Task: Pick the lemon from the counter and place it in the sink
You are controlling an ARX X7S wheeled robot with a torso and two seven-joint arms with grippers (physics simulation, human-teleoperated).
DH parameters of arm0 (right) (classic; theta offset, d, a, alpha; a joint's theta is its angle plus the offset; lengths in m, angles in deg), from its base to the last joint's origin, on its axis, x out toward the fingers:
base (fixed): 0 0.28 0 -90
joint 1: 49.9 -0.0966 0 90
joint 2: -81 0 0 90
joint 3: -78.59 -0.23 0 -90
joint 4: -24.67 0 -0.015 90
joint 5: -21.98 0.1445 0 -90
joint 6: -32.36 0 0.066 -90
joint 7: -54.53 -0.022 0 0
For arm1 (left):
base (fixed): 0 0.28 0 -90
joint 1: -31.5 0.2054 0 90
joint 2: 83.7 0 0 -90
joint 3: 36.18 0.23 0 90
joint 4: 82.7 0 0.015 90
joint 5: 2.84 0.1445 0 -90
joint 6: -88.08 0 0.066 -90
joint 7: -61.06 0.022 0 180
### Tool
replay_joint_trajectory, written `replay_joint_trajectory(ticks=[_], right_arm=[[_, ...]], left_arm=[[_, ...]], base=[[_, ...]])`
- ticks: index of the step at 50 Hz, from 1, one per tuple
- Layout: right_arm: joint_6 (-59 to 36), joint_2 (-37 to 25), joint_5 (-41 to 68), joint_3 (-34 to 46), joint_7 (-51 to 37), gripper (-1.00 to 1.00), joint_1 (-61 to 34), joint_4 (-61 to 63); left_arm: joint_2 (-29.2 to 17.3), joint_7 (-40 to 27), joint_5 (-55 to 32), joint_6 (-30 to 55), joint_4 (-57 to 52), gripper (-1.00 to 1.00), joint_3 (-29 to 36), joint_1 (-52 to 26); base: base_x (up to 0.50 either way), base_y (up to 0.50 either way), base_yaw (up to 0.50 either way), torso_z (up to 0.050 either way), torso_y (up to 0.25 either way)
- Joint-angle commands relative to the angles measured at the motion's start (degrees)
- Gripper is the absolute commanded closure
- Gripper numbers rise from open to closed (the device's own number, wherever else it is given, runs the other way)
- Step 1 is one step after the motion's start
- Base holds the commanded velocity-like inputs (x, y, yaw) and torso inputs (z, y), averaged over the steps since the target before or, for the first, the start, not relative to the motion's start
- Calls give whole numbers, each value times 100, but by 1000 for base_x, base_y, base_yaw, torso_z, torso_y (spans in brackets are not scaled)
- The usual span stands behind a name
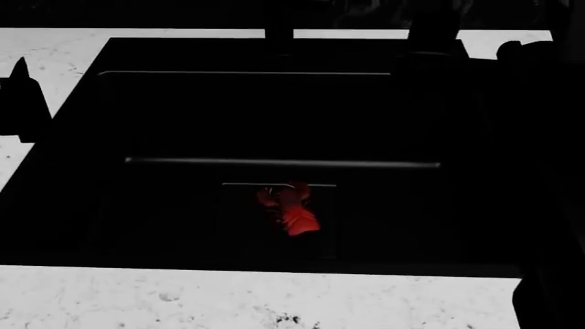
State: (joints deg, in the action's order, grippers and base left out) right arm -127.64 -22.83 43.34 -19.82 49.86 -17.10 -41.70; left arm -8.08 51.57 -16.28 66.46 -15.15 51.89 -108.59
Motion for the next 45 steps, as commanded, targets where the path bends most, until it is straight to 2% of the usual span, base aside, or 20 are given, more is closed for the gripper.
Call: replay_joint_trajectory(ticks=[1,2,3,5,7,8,10,12,16,24,31,35,45], right_arm=[[83,-31,21,-48,19,-100,136,-10],[101,-37,21,-52,24,-100,159,-7],[117,-40,23,-65,29,-100,182,-13],[143,-56,21,-68,37,-100,231,-16],[154,-50,31,-102,34,-100,264,-6],[155,-56,31,-95,35,-100,282,1],[168,-66,40,-116,43,-100,328,15],[182,-78,52,-177,46,-100,403,51],[233,-89,64,-215,62,-100,474,38],[480,-86,62,-249,122,-100,657,-94],[719,-55,50,-239,175,-100,795,-265],[827,-56,47,-268,194,-100,879,-325],[906,-43,77,-298,193,-100,961,-354]], left_arm=[[-97,-403,-45,1929,-1180,-100,-203,-296],[-188,-456,-89,2142,-1298,-100,-145,-374],[-368,-956,-691,2160,-1177,-100,-231,-427],[-1008,-2675,-2410,2160,-869,-100,-518,-674],[-1437,-4394,-4129,2154,-602,-100,-547,-902],[-1608,-4968,-4988,2150,-494,-100,-525,-977],[-1880,-5805,-6573,2136,-321,-100,-525,-1073],[-2140,-6567,-7325,2107,-179,-100,-540,-1091],[-2502,-7457,-8213,1951,-40,-100,-511,-890],[-3036,-7998,-8773,1622,135,-100,-402,-608],[-4086,-8036,-9355,429,85,-100,929,-780],[-4356,-8025,-9522,-62,-45,-100,1444,-916],[-4619,-7899,-9481,-722,-390,-100,1219,44]], base=[[0,0,0,0,0],[0,0,0,0,0],[0,0,0,0,0],[0,0,0,0,0],[0,0,0,0,0],[0,0,0,0,0],[0,0,0,0,0],[0,0,0,0,0],[0,0,0,0,0],[0,0,0,0,0],[0,0,0,0,0],[0,0,0,0,0],[0,0,0,0,0]])
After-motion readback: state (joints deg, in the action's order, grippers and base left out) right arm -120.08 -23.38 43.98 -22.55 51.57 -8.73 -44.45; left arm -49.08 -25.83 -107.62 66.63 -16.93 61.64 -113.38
